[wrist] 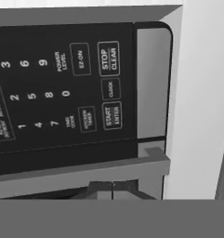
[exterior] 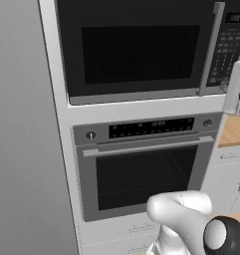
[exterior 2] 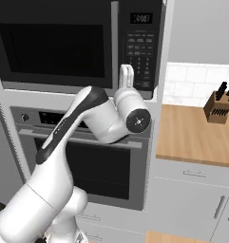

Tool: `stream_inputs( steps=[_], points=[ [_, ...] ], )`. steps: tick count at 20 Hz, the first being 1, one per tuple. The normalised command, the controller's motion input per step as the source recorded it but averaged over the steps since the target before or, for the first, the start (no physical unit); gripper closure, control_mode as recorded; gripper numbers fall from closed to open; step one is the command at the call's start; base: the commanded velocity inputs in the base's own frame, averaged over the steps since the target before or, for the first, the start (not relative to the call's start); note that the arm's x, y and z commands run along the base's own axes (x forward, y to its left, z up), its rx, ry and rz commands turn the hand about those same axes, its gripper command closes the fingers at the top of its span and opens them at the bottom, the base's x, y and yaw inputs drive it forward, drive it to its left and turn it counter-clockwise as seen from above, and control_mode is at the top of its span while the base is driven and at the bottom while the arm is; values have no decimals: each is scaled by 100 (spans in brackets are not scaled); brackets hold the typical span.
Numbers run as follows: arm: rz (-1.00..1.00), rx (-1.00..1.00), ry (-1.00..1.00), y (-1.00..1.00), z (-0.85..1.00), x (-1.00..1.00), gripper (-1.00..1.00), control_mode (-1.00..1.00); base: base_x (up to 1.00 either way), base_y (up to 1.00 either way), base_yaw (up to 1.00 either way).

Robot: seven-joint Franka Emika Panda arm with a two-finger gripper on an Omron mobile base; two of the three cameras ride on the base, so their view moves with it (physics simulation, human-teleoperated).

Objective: Open the microwave, place the bowl with waffle inside the microwave, then close the microwave door and turn it on.

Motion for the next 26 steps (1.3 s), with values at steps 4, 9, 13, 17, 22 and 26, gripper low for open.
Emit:
stream_inputs(
  steps=[4, 9, 13, 17, 22, 26],
  points=[
    [-2, 0, 0, -19, -18, 40, 100, -100, 0, 0, 0],
    [-3, 1, 0, -13, -18, 45, 100, -100, 0, 0, 0],
    [-1, 5, 0, 0, -2, 51, 100, -100, 0, 0, 0],
    [0, 6, 0, -1, 0, 61, 100, -100, 0, 0, 0],
    [-1, 0, 0, 0, -21, 57, 100, -100, 0, 0, 0],
    [-1, 0, -5, -3, -14, -37, 100, -100, 0, 0, 0]
  ],
)
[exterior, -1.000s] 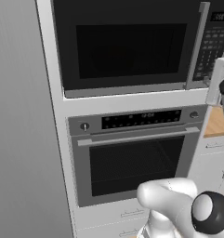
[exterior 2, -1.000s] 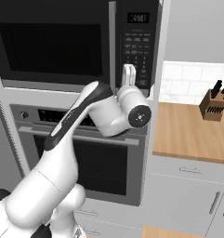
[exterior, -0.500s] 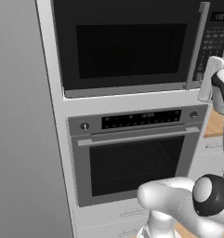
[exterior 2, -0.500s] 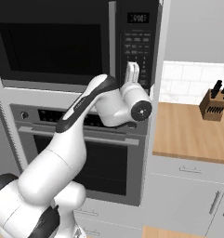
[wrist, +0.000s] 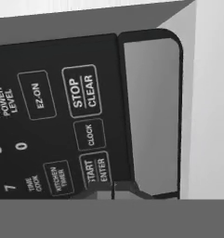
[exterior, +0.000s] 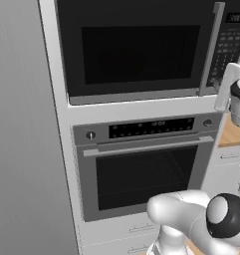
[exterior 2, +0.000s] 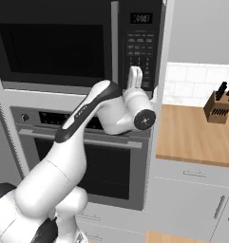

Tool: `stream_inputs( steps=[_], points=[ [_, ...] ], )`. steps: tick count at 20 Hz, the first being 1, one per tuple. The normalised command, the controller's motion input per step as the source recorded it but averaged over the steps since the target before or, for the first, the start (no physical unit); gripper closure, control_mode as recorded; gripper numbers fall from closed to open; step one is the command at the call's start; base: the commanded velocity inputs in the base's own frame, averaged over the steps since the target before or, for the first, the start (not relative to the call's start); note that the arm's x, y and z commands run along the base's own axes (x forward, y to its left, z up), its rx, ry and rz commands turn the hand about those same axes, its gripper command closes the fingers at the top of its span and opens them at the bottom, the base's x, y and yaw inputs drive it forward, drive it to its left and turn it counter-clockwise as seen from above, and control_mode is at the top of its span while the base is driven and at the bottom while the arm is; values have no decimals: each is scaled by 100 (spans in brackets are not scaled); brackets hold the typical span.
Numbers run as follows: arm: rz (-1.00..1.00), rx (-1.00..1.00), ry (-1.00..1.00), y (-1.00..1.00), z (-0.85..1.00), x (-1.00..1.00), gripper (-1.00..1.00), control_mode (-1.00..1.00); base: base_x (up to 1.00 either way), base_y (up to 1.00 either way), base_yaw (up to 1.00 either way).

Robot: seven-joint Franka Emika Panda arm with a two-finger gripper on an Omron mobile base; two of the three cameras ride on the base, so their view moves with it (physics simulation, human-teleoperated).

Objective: Open the microwave, place the bowl with waffle inside the microwave, then close the microwave door and turn it on.

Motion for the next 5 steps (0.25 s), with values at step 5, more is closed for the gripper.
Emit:
stream_inputs(
  steps=[5],
  points=[
    [0, 3, -6, -19, 10, -95, 100, -100, 0, 0, 0]
  ],
)
